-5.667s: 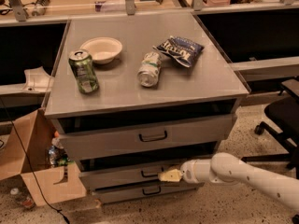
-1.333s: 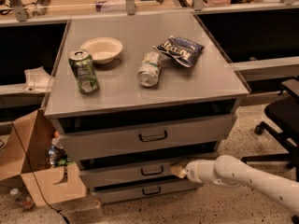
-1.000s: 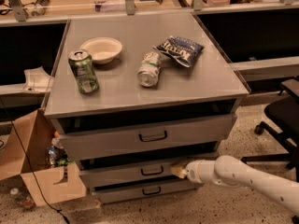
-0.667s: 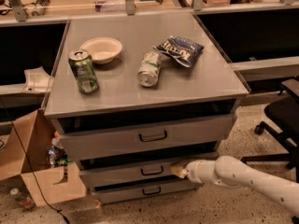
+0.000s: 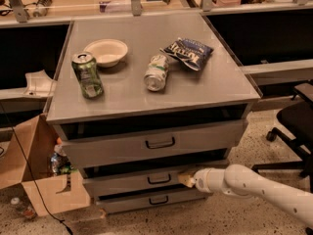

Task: Close middle drawer

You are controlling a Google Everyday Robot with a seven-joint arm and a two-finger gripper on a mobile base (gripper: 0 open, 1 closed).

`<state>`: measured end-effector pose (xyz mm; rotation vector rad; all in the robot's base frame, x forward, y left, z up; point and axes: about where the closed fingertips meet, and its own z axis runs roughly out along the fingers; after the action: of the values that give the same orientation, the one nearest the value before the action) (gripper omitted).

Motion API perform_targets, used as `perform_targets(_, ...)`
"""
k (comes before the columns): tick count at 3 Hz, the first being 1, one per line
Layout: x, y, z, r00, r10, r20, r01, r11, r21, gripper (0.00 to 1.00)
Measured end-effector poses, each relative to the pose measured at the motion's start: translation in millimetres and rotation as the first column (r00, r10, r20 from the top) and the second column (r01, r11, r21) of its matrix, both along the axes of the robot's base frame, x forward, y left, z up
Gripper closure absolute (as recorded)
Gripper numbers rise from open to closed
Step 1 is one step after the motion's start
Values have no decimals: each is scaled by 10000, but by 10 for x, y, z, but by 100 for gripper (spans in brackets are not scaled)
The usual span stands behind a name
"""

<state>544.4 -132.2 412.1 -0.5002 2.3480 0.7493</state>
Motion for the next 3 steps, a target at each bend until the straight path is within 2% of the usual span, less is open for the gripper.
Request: perform_targets(3,0,1,0,10000,2,-1,-2,10000,1,11)
